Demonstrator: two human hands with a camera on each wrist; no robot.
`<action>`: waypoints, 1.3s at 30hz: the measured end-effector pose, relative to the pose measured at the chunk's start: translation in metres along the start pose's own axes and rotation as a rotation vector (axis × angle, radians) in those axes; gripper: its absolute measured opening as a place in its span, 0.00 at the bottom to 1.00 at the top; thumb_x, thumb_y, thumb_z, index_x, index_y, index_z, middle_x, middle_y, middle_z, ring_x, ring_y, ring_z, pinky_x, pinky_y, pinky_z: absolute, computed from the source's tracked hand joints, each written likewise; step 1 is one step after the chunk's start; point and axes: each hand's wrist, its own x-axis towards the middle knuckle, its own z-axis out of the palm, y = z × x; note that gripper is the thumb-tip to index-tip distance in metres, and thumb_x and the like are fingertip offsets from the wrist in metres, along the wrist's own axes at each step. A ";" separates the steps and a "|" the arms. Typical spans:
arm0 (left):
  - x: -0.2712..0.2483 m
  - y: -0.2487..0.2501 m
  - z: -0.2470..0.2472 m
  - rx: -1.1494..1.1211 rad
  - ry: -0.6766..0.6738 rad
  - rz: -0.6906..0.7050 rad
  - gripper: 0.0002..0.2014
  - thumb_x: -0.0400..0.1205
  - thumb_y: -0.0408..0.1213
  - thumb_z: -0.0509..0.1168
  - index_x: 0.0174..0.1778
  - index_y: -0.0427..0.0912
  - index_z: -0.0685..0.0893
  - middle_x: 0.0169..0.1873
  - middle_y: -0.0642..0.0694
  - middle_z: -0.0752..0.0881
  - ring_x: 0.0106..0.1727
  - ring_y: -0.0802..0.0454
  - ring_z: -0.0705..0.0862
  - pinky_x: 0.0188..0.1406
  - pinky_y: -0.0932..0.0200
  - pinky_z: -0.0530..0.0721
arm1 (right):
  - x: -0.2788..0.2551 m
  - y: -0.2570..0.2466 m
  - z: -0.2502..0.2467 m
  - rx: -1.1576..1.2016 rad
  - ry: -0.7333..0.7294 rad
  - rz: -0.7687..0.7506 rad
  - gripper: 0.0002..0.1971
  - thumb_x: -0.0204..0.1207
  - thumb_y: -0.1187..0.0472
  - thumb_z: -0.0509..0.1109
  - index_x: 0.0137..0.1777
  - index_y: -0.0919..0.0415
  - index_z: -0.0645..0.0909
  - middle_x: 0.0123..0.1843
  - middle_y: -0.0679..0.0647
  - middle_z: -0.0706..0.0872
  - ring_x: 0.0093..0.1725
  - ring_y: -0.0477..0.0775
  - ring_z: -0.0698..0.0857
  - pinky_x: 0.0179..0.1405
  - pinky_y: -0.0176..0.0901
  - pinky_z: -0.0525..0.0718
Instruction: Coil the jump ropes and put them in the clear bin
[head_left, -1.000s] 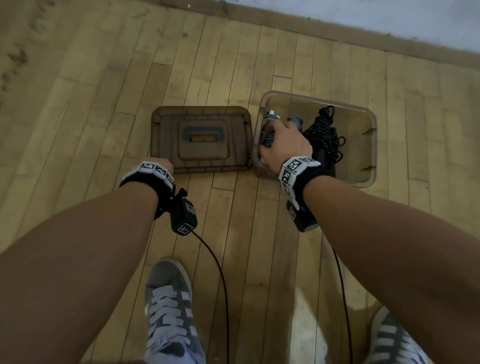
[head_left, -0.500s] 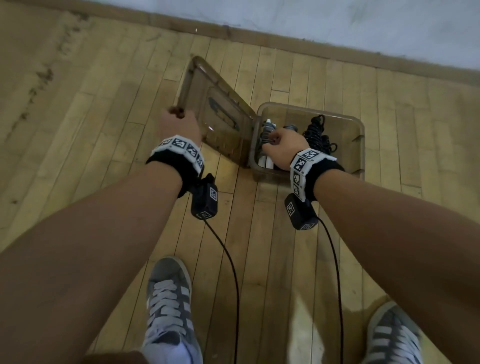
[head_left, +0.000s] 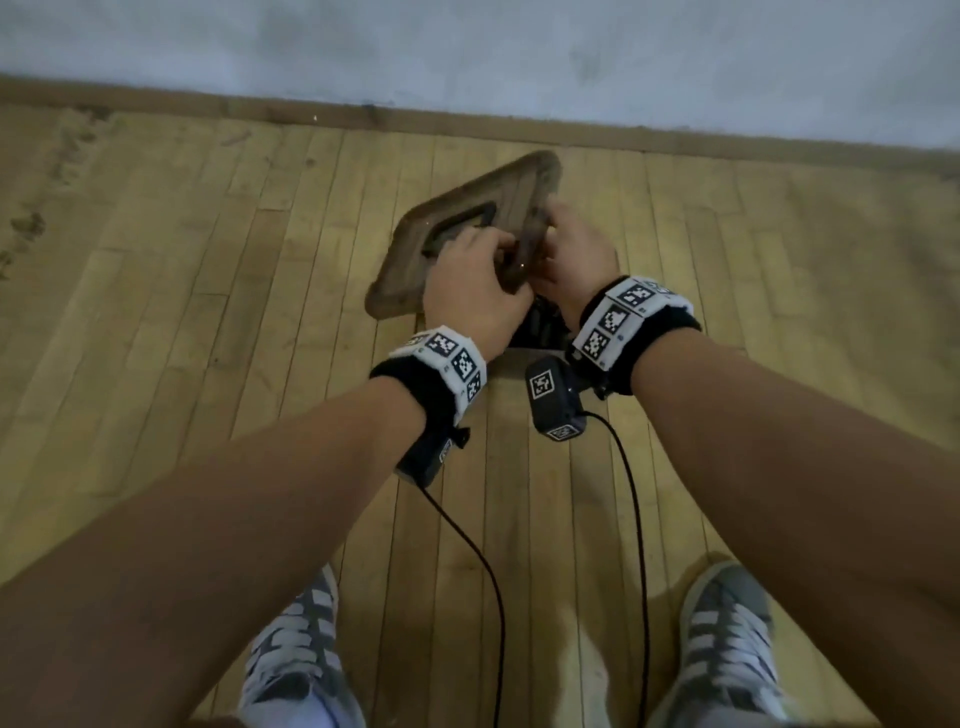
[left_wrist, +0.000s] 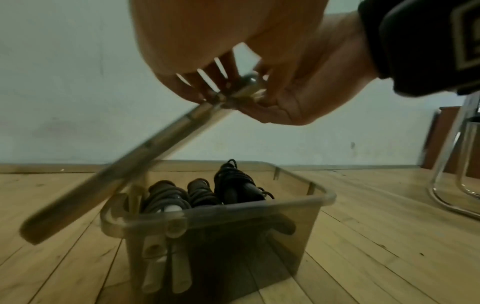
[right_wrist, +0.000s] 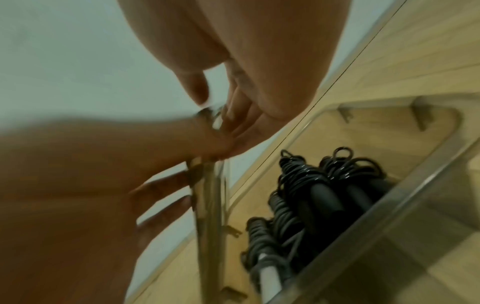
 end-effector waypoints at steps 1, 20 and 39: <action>-0.005 -0.001 0.005 -0.013 -0.073 0.076 0.22 0.75 0.50 0.69 0.63 0.47 0.88 0.59 0.49 0.87 0.61 0.48 0.84 0.63 0.47 0.83 | 0.004 0.004 -0.010 -0.046 0.059 -0.026 0.16 0.75 0.47 0.71 0.56 0.55 0.88 0.47 0.56 0.94 0.47 0.56 0.93 0.49 0.57 0.92; 0.009 -0.079 0.022 0.000 -0.081 -0.588 0.25 0.90 0.49 0.62 0.82 0.43 0.71 0.69 0.40 0.85 0.62 0.39 0.86 0.48 0.53 0.78 | 0.022 0.054 -0.096 -0.920 0.262 -0.134 0.13 0.87 0.61 0.59 0.56 0.64 0.85 0.51 0.61 0.87 0.42 0.58 0.83 0.37 0.41 0.76; 0.025 -0.083 0.016 0.053 -0.167 -0.624 0.31 0.87 0.53 0.67 0.83 0.43 0.69 0.73 0.37 0.81 0.69 0.35 0.83 0.63 0.43 0.82 | 0.026 0.036 -0.096 -1.109 0.141 0.120 0.23 0.90 0.54 0.60 0.77 0.70 0.75 0.73 0.68 0.82 0.70 0.68 0.82 0.65 0.50 0.80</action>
